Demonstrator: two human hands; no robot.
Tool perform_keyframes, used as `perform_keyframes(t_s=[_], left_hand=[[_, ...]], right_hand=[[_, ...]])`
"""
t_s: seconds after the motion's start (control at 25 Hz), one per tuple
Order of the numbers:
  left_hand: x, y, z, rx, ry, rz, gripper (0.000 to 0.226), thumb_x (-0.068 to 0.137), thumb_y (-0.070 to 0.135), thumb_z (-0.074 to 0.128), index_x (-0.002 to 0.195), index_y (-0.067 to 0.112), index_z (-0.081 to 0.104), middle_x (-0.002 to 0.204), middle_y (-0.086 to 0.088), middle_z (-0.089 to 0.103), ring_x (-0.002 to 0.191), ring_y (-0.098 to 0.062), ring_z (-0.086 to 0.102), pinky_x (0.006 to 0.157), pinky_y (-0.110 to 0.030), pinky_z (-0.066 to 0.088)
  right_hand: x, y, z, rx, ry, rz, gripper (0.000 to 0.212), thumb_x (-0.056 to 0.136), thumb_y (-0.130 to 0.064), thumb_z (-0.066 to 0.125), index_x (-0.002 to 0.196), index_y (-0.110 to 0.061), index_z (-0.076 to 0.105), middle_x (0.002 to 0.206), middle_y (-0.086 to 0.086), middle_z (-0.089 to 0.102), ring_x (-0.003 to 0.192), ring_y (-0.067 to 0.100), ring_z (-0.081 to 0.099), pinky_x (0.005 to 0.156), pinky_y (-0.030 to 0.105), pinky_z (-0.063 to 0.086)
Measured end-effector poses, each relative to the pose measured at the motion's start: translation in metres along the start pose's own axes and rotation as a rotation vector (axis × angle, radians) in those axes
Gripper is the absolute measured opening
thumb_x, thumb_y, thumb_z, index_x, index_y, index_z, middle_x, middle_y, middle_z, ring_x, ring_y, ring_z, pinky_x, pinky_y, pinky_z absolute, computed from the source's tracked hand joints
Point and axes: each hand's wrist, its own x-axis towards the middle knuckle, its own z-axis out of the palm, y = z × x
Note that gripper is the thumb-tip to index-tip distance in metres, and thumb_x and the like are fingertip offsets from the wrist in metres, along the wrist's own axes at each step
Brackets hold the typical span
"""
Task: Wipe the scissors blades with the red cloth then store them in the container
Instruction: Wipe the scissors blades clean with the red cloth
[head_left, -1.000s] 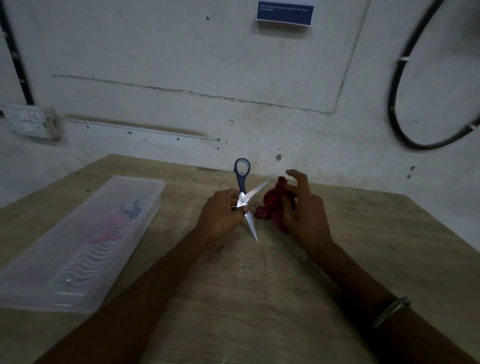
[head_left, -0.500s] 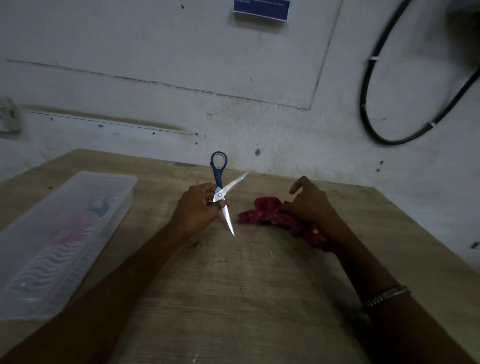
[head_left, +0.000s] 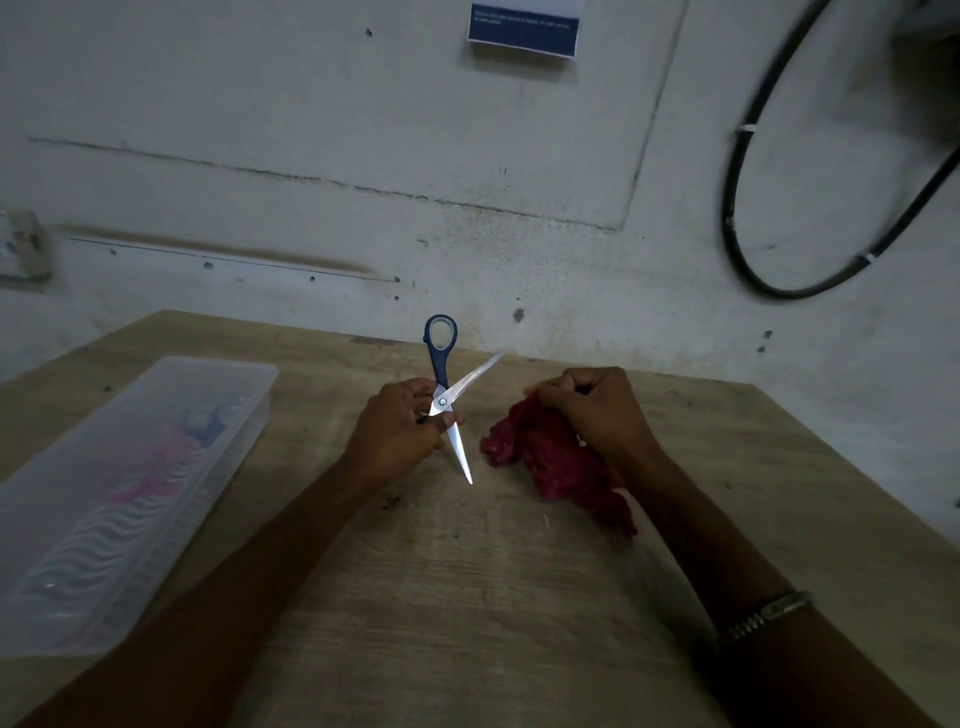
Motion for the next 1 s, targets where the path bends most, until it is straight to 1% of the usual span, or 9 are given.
perform_keyframes(t_s=[0.08,0.12,0.24,0.36,0.44,0.52,0.68,0.8,1.0], left_hand=[[-0.001,0.0,-0.001,0.007,0.006,0.002,0.026,0.089,0.018,0.078,0.114,0.017,0.073,0.094,0.002,0.08,0.071,-0.015,0.076,0.065,-0.031,0.061],[-0.001,0.001,-0.001,0.012,0.008,0.001,0.025,0.089,0.017,0.078,0.113,0.017,0.073,0.094,0.001,0.08,0.071,-0.014,0.076,0.065,-0.032,0.061],[-0.001,0.001,0.0,0.014,0.005,-0.006,0.027,0.088,0.016,0.078,0.115,0.015,0.073,0.096,0.0,0.079,0.074,-0.013,0.076,0.067,-0.032,0.063],[-0.002,0.001,-0.001,0.017,0.009,0.009,0.028,0.086,0.021,0.078,0.114,0.017,0.074,0.097,0.003,0.079,0.081,-0.012,0.075,0.072,-0.037,0.064],[-0.003,0.001,-0.002,0.019,0.011,0.014,0.031,0.082,0.03,0.077,0.111,0.021,0.075,0.097,0.008,0.079,0.084,-0.01,0.076,0.077,-0.043,0.064],[-0.003,0.0,-0.002,0.018,0.014,0.013,0.028,0.082,0.031,0.077,0.11,0.024,0.076,0.097,0.011,0.079,0.085,-0.007,0.076,0.078,-0.044,0.064],[-0.003,0.001,-0.001,0.021,0.032,0.017,0.026,0.088,0.022,0.076,0.114,0.022,0.075,0.101,0.008,0.079,0.085,-0.008,0.075,0.08,-0.042,0.063],[-0.004,0.003,-0.002,0.029,0.019,0.012,0.031,0.087,0.014,0.078,0.117,0.019,0.073,0.106,0.004,0.079,0.088,-0.007,0.074,0.079,-0.034,0.063],[-0.003,0.004,0.0,0.078,0.034,0.024,0.035,0.088,0.018,0.078,0.121,0.015,0.071,0.108,0.003,0.077,0.087,-0.011,0.074,0.072,-0.025,0.058]], right_hand=[[-0.006,0.0,0.003,0.116,-0.057,0.095,0.024,0.083,-0.018,0.082,0.068,-0.002,0.071,0.07,0.012,0.071,0.061,0.018,0.064,0.059,0.028,0.051],[-0.008,-0.001,0.003,0.138,-0.089,0.139,0.021,0.083,-0.021,0.083,0.074,-0.003,0.076,0.074,0.011,0.074,0.063,0.018,0.065,0.059,0.026,0.051],[-0.011,-0.003,0.006,0.178,-0.194,0.175,0.014,0.08,-0.023,0.084,0.092,-0.017,0.083,0.094,0.001,0.079,0.083,0.014,0.072,0.07,0.026,0.057],[-0.013,-0.003,0.018,0.17,-0.251,0.057,0.031,0.08,-0.013,0.084,0.109,-0.024,0.079,0.106,-0.006,0.078,0.098,0.01,0.073,0.086,0.027,0.059],[-0.013,0.0,0.028,-0.082,-0.205,-0.174,0.039,0.086,-0.019,0.078,0.122,-0.032,0.072,0.11,-0.014,0.073,0.102,0.001,0.067,0.091,0.02,0.054],[-0.014,0.007,0.037,-0.386,-0.166,-0.388,0.046,0.09,-0.031,0.065,0.135,-0.035,0.062,0.104,-0.014,0.061,0.092,0.001,0.059,0.084,0.023,0.051],[-0.021,0.007,0.049,-0.735,-0.202,-0.546,0.056,0.097,-0.032,0.05,0.152,-0.036,0.041,0.107,-0.002,0.044,0.086,0.014,0.05,0.07,0.031,0.048],[-0.021,0.008,0.057,-0.94,-0.244,-0.527,0.063,0.1,-0.035,0.049,0.158,-0.039,0.025,0.118,0.004,0.041,0.098,0.018,0.046,0.071,0.032,0.048],[-0.012,0.016,0.056,-1.139,-0.061,-0.441,0.1,0.081,-0.048,0.078,0.16,-0.035,0.02,0.131,0.012,0.044,0.111,0.027,0.049,0.072,0.036,0.054]])
